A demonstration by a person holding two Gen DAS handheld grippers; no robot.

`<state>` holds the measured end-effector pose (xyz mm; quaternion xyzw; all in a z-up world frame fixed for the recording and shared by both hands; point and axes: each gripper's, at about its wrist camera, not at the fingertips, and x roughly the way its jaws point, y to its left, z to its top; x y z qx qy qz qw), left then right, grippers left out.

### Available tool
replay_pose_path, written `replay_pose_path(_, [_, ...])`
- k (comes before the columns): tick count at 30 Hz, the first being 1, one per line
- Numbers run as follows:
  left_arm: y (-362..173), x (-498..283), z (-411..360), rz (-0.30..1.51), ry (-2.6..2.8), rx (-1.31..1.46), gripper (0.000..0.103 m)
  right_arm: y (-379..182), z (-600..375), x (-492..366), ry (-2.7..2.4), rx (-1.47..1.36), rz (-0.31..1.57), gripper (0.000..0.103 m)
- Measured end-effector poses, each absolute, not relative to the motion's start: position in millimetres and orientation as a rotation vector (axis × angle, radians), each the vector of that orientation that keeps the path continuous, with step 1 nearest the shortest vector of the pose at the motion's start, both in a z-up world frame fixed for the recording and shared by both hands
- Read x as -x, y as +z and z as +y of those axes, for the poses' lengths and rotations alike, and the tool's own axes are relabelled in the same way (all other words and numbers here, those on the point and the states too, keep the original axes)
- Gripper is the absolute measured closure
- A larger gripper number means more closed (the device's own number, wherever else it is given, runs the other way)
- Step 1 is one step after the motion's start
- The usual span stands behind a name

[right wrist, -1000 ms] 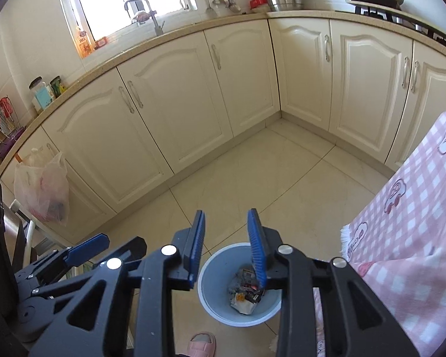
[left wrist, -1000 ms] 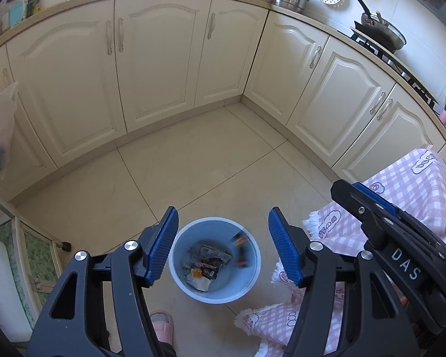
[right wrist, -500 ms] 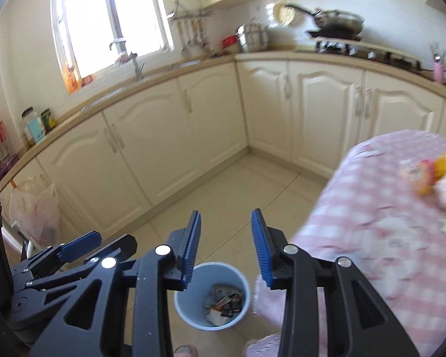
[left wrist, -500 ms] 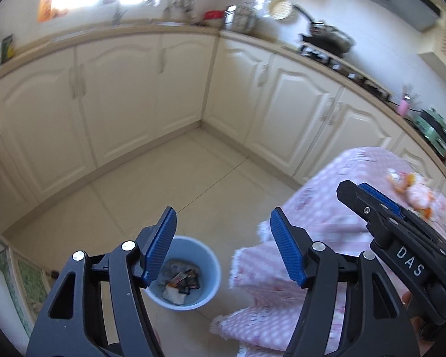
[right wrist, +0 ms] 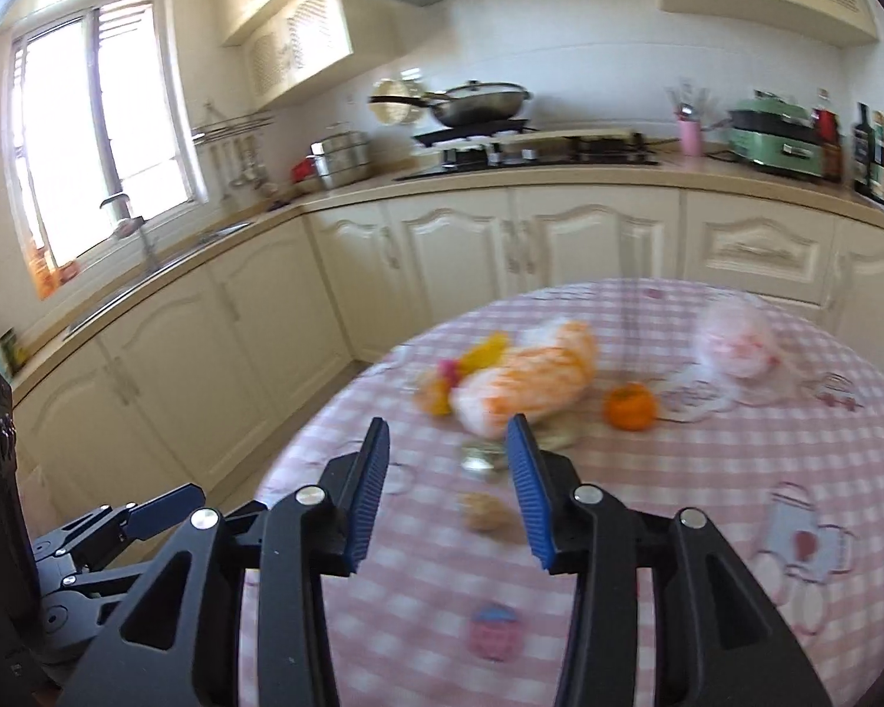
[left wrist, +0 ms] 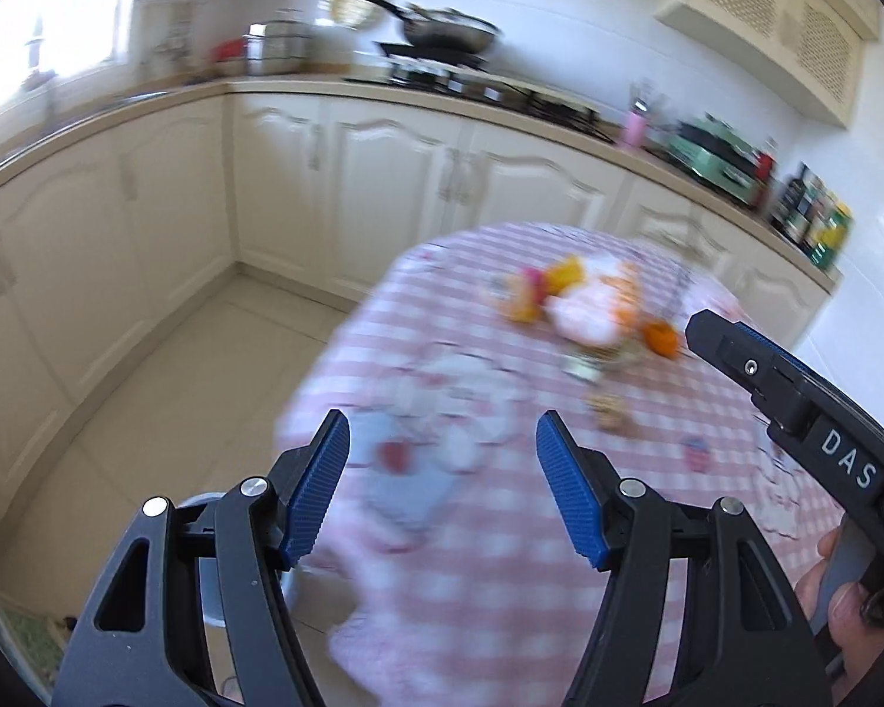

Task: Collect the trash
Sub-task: 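Move both tools back over the table toward the remaining trash, then grasp the brown shell with the left tool while the right grasps the orange persimmon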

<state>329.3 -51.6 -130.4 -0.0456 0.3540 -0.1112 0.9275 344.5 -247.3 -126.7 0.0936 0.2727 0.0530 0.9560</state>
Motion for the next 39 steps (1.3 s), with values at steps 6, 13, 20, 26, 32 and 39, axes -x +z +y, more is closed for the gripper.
replay_pose_path(6, [-138,-343,-109,0.772,-0.305,0.025,0.04,-140,-308,-341,0.021,-0.242,0.585,0.06])
replay_pose_path(13, [-156,-362,-145,0.828,-0.32,-0.022,0.042,-154,-332,-350,0.001,-0.227,0.648,0.06])
replay_pose_path(20, [-165,-383,-151,0.876,-0.347,-0.003,0.078,-164,-336,-370,0.027,-0.22,0.709,0.06])
replay_pose_path(26, [-144,-379,-134,0.786,-0.321,0.042,0.078,-168,-335,-392,0.049,-0.2,0.755,0.06])
replay_pose_path(32, [-129,-392,-121,0.722,-0.243,0.051,0.078,-170,-329,-425,0.055,-0.156,0.807,0.06])
replay_pose_path(39, [-136,-417,-111,0.741,-0.201,0.072,0.078,-184,-322,-464,0.029,-0.098,0.851,0.06])
